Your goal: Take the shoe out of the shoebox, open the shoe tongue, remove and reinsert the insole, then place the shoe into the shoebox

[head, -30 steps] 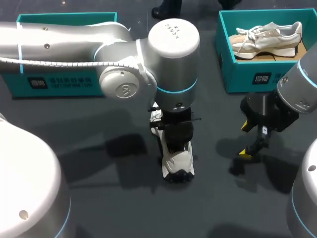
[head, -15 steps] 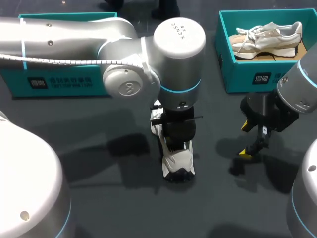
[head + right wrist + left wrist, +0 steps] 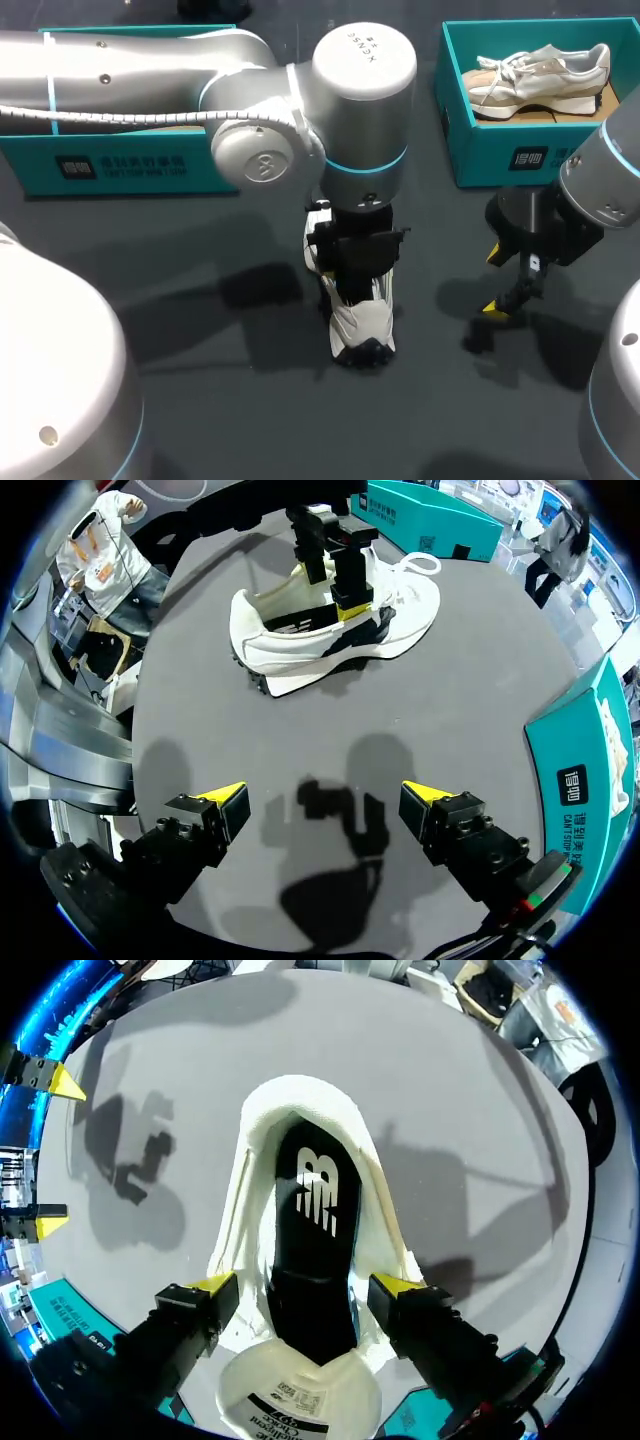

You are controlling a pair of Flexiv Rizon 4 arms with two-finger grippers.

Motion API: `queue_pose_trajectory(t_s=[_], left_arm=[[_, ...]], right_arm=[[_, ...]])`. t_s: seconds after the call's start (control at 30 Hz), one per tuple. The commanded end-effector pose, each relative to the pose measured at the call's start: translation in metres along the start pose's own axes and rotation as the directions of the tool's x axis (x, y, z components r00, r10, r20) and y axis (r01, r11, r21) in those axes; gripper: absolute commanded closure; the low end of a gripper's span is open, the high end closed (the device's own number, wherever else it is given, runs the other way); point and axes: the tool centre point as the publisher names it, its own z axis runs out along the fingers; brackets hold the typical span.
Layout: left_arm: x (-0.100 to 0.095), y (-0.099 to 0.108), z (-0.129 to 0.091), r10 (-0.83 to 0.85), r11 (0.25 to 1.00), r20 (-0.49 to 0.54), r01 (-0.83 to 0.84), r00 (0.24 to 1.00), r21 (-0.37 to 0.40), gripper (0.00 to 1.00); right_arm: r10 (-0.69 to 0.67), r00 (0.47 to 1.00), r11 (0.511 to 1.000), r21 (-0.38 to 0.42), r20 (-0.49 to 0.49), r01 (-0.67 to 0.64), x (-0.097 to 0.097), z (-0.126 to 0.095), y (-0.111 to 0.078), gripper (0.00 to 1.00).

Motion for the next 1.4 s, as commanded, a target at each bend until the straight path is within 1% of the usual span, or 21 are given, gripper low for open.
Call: queue_pose_trajectory(t_s=[0.03, 0.23, 0.37, 0.57, 0.6, 0.77, 1.03, 1.27, 1.4], left_arm=[[-0.002, 0.007, -0.001, 0.001, 1.0, 0.0, -0.001, 1.0, 0.013, 0.1], [-0.003, 0.01, -0.004, -0.002, 1.0, 0.01, 0.002, 1.0, 0.03, 0.12], [-0.003, 0.009, -0.005, 0.002, 0.999, 0.005, -0.002, 1.0, 0.036, 0.09], [-0.001, 0.011, -0.007, 0.0, 0.999, 0.002, 0.0, 1.0, 0.051, 0.07], [-0.001, 0.012, -0.007, -0.001, 0.999, 0.002, 0.001, 1.0, 0.052, 0.07], [0.002, 0.02, -0.013, -0.011, 0.998, 0.007, 0.011, 1.0, 0.063, 0.12], [0.007, 0.031, -0.02, -0.018, 0.998, 0.013, 0.017, 1.0, 0.061, 0.15], [0.009, 0.047, -0.027, -0.027, 0.998, 0.013, 0.027, 1.0, 0.05, 0.17], [0.011, 0.052, -0.03, -0.03, 0.998, 0.014, 0.029, 0.999, 0.049, 0.18]], right_arm=[[0.0, 1.0, 1.0, 0.001, 0.004, 0.0, 0.002, 0.0, -0.001, 0.0], [0.0, 1.0, 1.0, 0.001, 0.004, 0.0, 0.002, 0.0, -0.001, 0.0], [0.0, 1.0, 1.0, 0.001, 0.004, 0.0, 0.002, 0.0, -0.001, 0.0], [0.0, 1.0, 1.0, 0.001, 0.004, 0.0, 0.002, 0.0, -0.001, 0.0], [0.0, 1.0, 1.0, 0.001, 0.004, 0.0, 0.002, 0.0, -0.001, 0.0], [0.0, 1.0, 1.0, 0.001, 0.004, 0.0, 0.002, 0.0, -0.001, 0.0], [0.0, 1.0, 1.0, 0.001, 0.004, 0.0, 0.002, 0.0, -0.001, 0.0], [0.0, 1.0, 1.0, 0.001, 0.004, 0.0, 0.002, 0.0, -0.001, 0.0], [0.0, 1.0, 1.0, 0.001, 0.004, 0.0, 0.002, 0.0, -0.001, 0.0]])
